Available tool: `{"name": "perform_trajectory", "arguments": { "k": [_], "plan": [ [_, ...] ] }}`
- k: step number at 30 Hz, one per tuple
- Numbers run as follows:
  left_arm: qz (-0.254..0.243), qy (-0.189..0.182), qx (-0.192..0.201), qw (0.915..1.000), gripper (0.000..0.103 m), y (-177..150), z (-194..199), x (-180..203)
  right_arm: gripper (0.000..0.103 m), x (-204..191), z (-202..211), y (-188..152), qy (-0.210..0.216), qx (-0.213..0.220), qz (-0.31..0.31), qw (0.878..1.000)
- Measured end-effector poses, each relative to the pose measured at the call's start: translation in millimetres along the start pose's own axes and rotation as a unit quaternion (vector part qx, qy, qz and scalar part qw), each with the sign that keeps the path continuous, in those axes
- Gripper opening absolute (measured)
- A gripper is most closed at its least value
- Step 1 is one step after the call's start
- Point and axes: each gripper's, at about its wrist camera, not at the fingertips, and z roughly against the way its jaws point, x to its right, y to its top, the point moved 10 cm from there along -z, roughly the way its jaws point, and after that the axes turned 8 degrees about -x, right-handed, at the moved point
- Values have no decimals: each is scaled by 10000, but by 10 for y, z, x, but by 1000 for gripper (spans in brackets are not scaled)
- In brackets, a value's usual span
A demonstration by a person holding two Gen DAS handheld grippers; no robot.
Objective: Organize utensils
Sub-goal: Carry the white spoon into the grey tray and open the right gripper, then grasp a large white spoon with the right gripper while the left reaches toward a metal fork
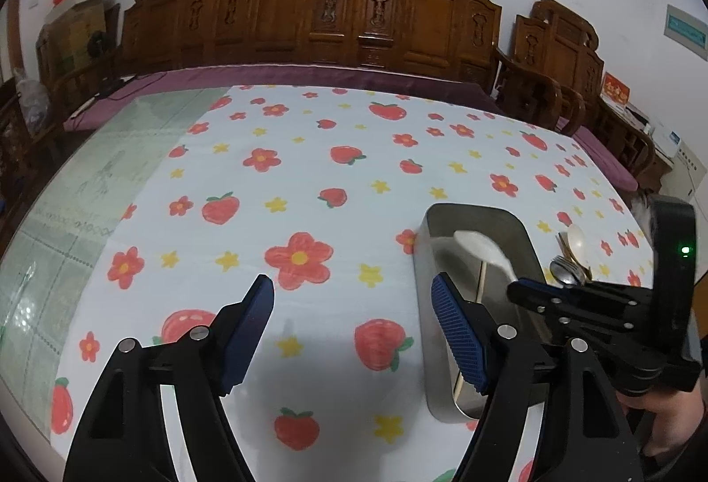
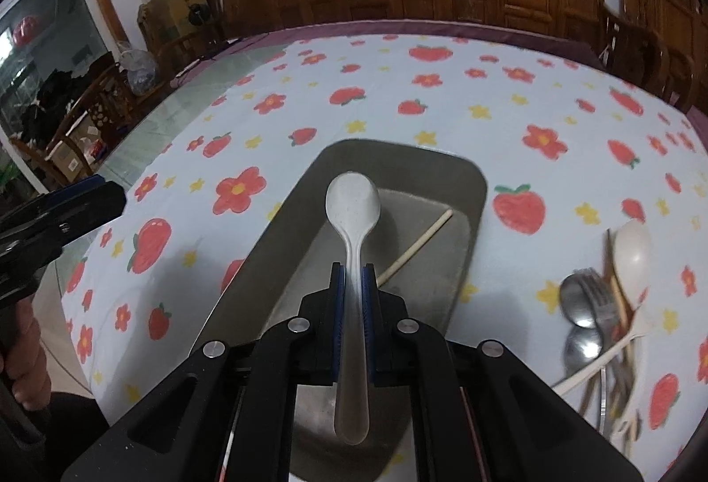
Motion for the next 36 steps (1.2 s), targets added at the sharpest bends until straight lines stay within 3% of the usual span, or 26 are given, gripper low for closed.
{"name": "perform_trajectory", "arguments": {
  "k": [6, 12, 24, 29, 36],
  "plan": [
    [-115, -49, -8, 9999, 70, -24, 0, 83, 10, -43, -19, -23, 132, -27, 51, 9999],
    [-329, -186, -1, 9993, 70, -76, 36, 358, 10, 60, 355, -125, -9, 263, 243, 9994],
    [-830, -541, 99, 9950, 70, -210, 86, 1096, 12, 922, 1178, -520, -904, 642, 126, 9937],
    [-968, -709, 52, 9928, 70, -270, 63, 1319, 23, 1309, 1216, -714, -1165, 596, -76, 9914],
    [-1070, -857, 13, 9906, 70, -329, 16, 1532, 24, 1640, 1015, -909, -1306, 457, -226, 9901]
  ]
}}
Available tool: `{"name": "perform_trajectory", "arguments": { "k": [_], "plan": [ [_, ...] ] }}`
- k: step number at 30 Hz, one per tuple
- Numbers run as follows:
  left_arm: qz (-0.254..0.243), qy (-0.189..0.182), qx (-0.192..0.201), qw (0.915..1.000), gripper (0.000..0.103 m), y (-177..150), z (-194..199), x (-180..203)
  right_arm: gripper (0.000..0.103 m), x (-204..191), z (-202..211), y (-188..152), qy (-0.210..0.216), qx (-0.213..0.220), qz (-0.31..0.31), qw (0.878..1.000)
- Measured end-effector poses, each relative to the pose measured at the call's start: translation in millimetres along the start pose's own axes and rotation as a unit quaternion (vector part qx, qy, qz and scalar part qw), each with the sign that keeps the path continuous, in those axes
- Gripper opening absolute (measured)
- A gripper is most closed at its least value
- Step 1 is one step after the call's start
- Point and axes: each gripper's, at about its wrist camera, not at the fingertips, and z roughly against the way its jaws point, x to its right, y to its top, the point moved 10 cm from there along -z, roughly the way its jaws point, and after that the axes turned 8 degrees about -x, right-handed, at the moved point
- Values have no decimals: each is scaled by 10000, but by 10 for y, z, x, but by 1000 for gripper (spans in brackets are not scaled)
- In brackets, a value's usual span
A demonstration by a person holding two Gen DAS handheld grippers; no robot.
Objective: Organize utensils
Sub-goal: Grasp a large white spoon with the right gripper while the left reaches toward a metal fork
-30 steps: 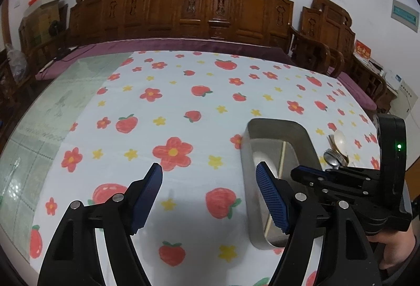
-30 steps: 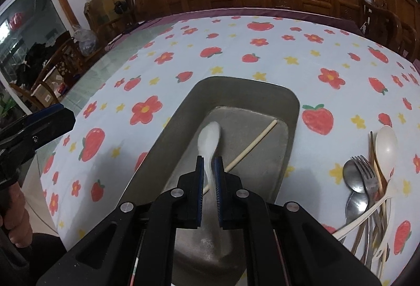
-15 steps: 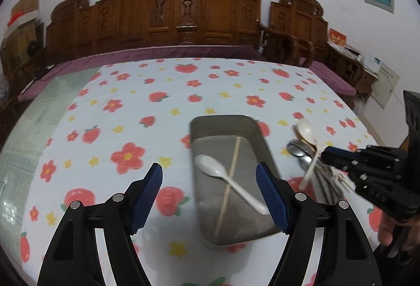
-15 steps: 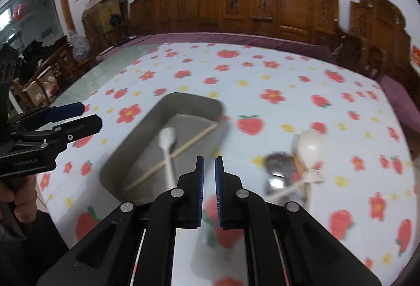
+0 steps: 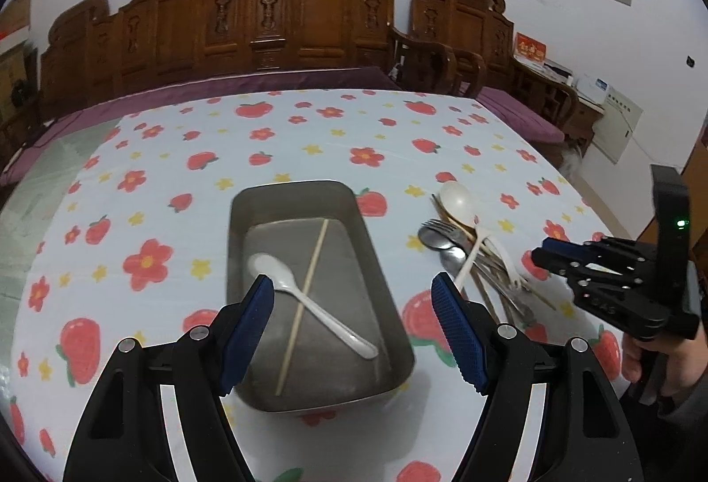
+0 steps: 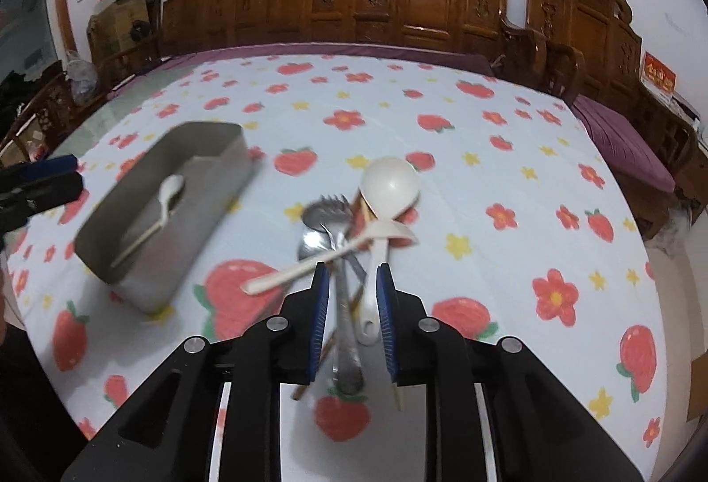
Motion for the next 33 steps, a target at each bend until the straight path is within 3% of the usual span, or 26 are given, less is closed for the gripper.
{"name": "perform_trajectory", "arguments": {
  "k": [9, 25, 27, 33],
  "plan": [
    [-222, -153, 39, 9996, 70, -30, -69, 310, 24, 161, -282, -3, 128, -70, -112, 9998],
    [-440, -51, -14, 9990, 70, -76, -296, 548, 26, 305, -704, 112, 836, -543, -543, 9935],
    [-458, -40, -50, 9989, 70, -79, -323, 578, 12, 322, -690, 102, 894, -583, -555, 9927],
    [-578, -40, -146, 9982, 70, -92, -408, 703, 12, 467, -526, 156, 624, -345, -462, 9964]
  ]
}}
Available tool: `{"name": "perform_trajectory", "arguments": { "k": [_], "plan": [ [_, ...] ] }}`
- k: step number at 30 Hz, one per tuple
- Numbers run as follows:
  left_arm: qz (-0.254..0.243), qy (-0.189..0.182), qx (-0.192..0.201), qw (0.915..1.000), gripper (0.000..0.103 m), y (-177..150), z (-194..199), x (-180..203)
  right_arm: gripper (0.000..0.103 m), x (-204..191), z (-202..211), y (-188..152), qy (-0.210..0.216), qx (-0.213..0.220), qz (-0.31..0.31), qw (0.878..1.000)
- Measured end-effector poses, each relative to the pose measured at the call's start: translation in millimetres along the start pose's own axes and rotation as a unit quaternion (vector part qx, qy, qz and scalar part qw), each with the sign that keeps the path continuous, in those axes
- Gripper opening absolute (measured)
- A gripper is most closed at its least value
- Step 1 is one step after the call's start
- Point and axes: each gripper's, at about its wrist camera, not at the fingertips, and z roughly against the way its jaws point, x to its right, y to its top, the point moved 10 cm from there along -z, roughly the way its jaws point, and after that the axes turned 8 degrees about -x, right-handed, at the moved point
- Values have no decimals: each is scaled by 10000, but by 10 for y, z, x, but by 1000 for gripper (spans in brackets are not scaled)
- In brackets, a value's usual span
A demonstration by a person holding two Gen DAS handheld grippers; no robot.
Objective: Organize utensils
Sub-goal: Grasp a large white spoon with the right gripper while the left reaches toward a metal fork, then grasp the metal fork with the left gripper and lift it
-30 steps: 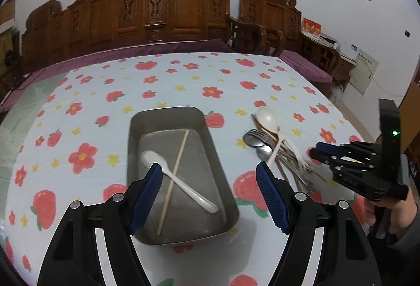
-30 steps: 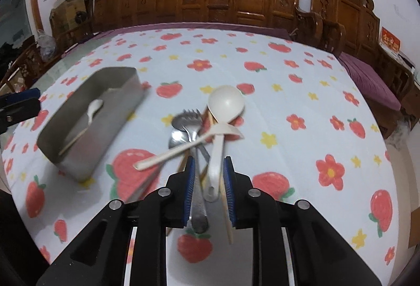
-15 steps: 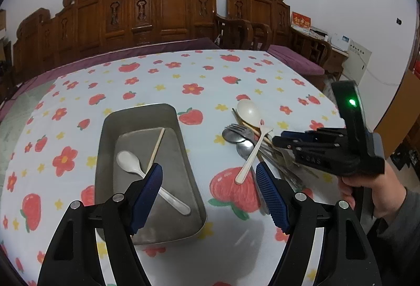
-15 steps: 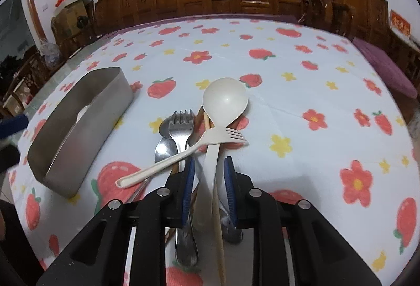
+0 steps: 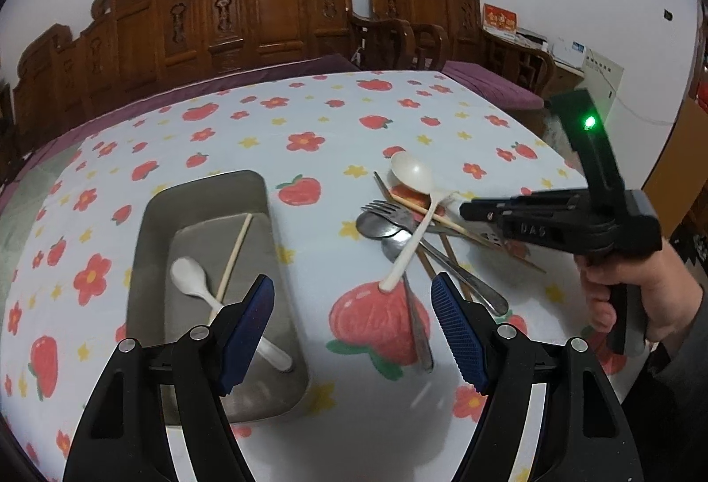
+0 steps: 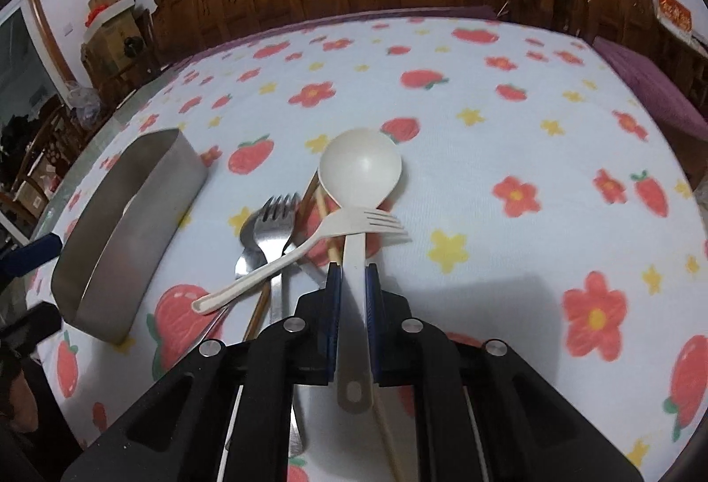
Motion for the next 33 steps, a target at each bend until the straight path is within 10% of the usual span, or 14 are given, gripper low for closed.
{"name": "perform_trajectory", "arguments": {
  "k": [28, 33],
  "plan": [
    [-355, 1, -780, 9963, 46, 442, -856, 522, 12, -89, 508, 143, 899, 655, 118, 9937],
    [-350, -25, -906, 9953, 27, 461, -1038, 552, 12, -79, 522, 146, 916, 669, 115, 9935]
  ]
}}
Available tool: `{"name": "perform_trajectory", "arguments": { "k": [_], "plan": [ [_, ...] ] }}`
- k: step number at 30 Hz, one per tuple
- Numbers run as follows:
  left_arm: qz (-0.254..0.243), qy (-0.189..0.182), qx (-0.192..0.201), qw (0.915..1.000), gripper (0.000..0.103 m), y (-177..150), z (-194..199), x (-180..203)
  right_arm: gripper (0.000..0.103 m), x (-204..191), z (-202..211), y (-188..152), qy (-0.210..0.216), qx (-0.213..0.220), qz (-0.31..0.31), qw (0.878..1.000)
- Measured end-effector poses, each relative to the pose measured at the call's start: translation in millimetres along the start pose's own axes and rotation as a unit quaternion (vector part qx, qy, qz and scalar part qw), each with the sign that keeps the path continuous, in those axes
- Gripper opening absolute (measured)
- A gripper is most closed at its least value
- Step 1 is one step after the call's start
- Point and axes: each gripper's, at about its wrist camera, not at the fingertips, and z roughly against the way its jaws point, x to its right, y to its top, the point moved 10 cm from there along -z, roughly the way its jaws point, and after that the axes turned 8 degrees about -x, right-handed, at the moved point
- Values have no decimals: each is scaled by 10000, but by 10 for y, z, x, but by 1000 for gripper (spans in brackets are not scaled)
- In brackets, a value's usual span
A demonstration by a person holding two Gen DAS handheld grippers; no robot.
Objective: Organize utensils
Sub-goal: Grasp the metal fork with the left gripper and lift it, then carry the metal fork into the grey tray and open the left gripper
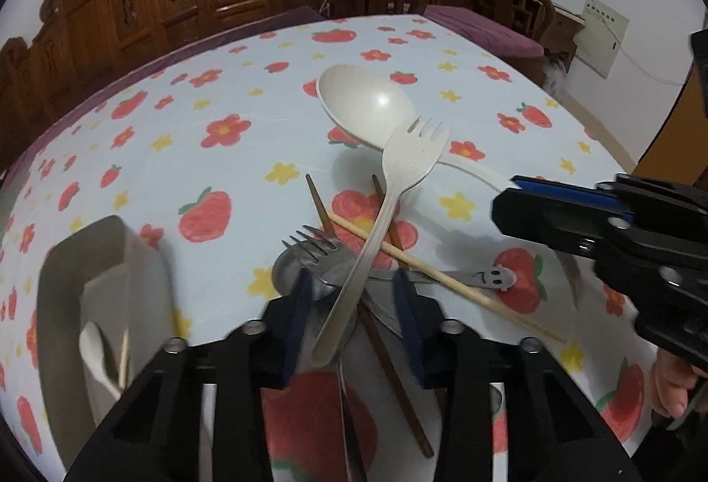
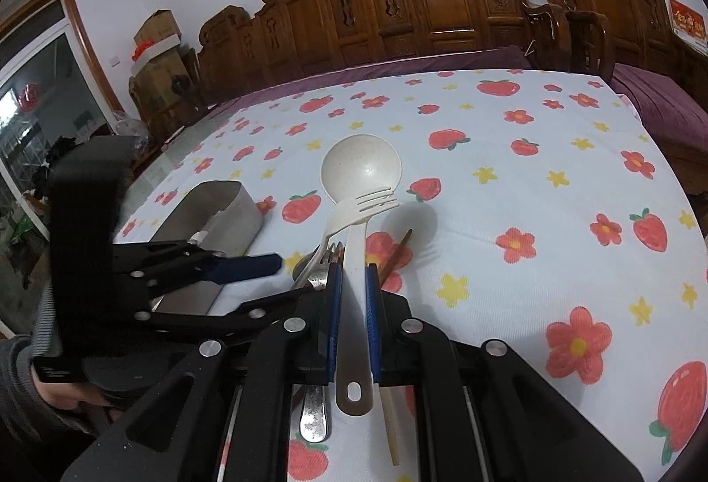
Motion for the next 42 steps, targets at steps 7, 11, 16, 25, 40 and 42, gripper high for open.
{"name": "perform_trajectory", "arguments": {
  "k": [7, 11, 16, 25, 40, 42],
  "plan": [
    [76, -76, 44, 9999, 3, -5, -7, -8, 12, 25, -33, -27, -131, -100, 22, 9999],
    [132, -99, 74, 9998, 3, -19, 99, -30, 12, 33, -74, -53, -226, -159, 46, 9996],
    [154, -58, 178, 9997, 3, -24, 306, -81, 12, 4, -68, -70, -305, -132, 81, 9994],
    [108, 180, 206, 9996, 3, -111, 633, -226, 12, -160, 22, -69, -322, 4, 117, 9994],
    [264, 530, 190, 9981, 3, -294, 983, -605, 12, -506, 142, -88, -165, 167, 313, 9992],
    [295, 555, 164, 9979, 3, -325, 1006, -659, 12, -552, 158, -100, -139, 181, 339, 9992]
  ]
}}
